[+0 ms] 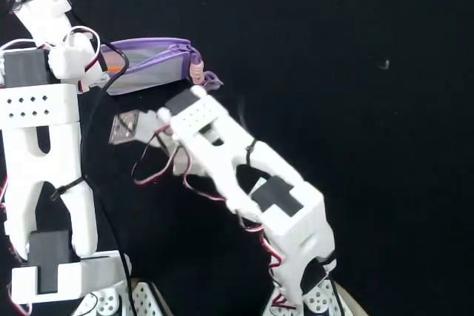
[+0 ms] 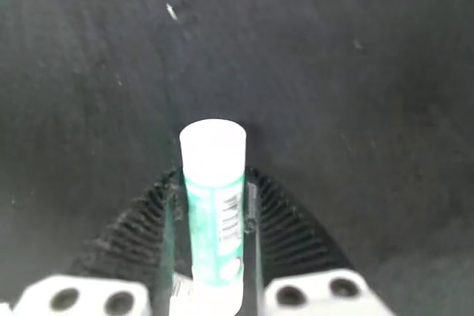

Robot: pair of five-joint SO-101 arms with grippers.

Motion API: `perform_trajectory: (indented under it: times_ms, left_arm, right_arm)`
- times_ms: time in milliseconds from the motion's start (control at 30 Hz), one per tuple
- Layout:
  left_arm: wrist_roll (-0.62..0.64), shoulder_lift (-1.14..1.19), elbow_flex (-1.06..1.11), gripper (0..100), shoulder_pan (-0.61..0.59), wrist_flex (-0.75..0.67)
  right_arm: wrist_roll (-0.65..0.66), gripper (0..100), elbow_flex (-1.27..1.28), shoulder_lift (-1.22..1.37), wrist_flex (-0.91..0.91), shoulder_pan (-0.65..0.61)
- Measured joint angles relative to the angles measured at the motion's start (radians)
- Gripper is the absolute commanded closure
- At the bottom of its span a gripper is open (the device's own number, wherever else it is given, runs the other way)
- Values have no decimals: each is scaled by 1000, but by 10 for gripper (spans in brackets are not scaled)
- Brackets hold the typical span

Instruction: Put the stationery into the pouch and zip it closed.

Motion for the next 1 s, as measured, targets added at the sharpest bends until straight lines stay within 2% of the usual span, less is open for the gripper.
perform_trajectory:
  times_ms: [233, 433, 733, 1000]
  left_arm:
    - [0, 0, 0, 972, 0, 0]
    - [0, 0, 0, 972, 0, 0]
    - [0, 0, 0, 972, 0, 0]
    - [0, 0, 0, 972, 0, 0]
  right_arm:
    - [0, 987, -187, 0, 192, 84]
    - [0, 987, -245, -5, 241, 143]
    - [0, 987, -75, -285, 226, 144]
    - [-3, 987, 175, -617, 18, 138]
